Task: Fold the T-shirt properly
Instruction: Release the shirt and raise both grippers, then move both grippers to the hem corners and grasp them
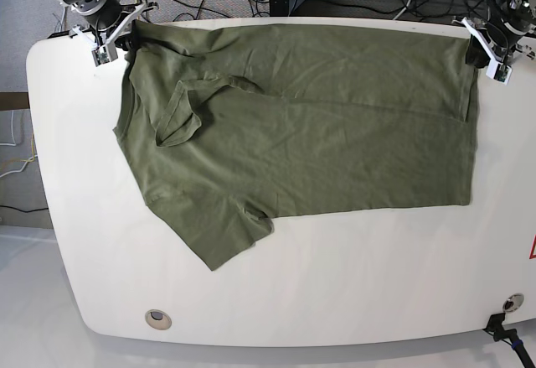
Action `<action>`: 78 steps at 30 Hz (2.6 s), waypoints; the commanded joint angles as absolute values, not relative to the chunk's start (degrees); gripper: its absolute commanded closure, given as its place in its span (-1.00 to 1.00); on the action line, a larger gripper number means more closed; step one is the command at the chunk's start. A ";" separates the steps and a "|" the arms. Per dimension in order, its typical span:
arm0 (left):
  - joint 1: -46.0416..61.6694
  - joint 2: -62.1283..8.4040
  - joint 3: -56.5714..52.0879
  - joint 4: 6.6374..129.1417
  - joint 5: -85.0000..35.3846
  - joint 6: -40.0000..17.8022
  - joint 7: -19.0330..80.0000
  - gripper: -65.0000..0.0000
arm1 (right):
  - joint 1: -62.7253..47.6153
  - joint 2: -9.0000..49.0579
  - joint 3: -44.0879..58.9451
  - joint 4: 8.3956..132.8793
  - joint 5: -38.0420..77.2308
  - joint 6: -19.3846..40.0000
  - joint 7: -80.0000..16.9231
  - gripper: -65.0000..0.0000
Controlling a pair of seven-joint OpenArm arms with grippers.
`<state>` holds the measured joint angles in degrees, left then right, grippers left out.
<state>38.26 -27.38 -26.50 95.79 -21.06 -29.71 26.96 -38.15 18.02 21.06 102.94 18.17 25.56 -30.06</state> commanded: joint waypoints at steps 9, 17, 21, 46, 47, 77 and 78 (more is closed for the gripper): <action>36.09 -29.32 -32.57 98.15 -21.49 -33.98 25.98 0.38 | -38.64 19.12 21.49 110.37 17.36 25.27 -30.73 -0.18; 33.27 -29.32 -32.31 98.15 -21.49 -34.24 28.35 0.38 | -32.31 21.23 21.58 109.23 17.36 25.63 -35.82 -0.21; 33.19 -29.32 -32.22 98.15 -21.49 -34.24 28.35 0.38 | -32.31 20.00 21.32 111.96 17.89 25.71 -39.08 -0.21; 31.87 -29.05 -30.20 97.89 -17.80 -34.33 27.91 0.38 | -26.24 24.75 21.14 101.14 17.45 31.25 -36.44 -0.20; 31.34 -29.05 -30.29 98.07 -17.89 -34.33 27.91 0.38 | -26.42 24.66 21.14 103.25 17.45 31.25 -36.97 -0.20; -26.42 -29.05 -15.78 40.66 -15.52 -33.54 26.15 0.01 | 1.71 18.86 15.78 90.86 17.36 30.90 -42.42 -0.20; -27.38 -29.05 -14.55 38.46 -15.52 -33.45 25.01 0.01 | 1.71 18.95 15.78 90.86 17.36 30.90 -42.42 -0.20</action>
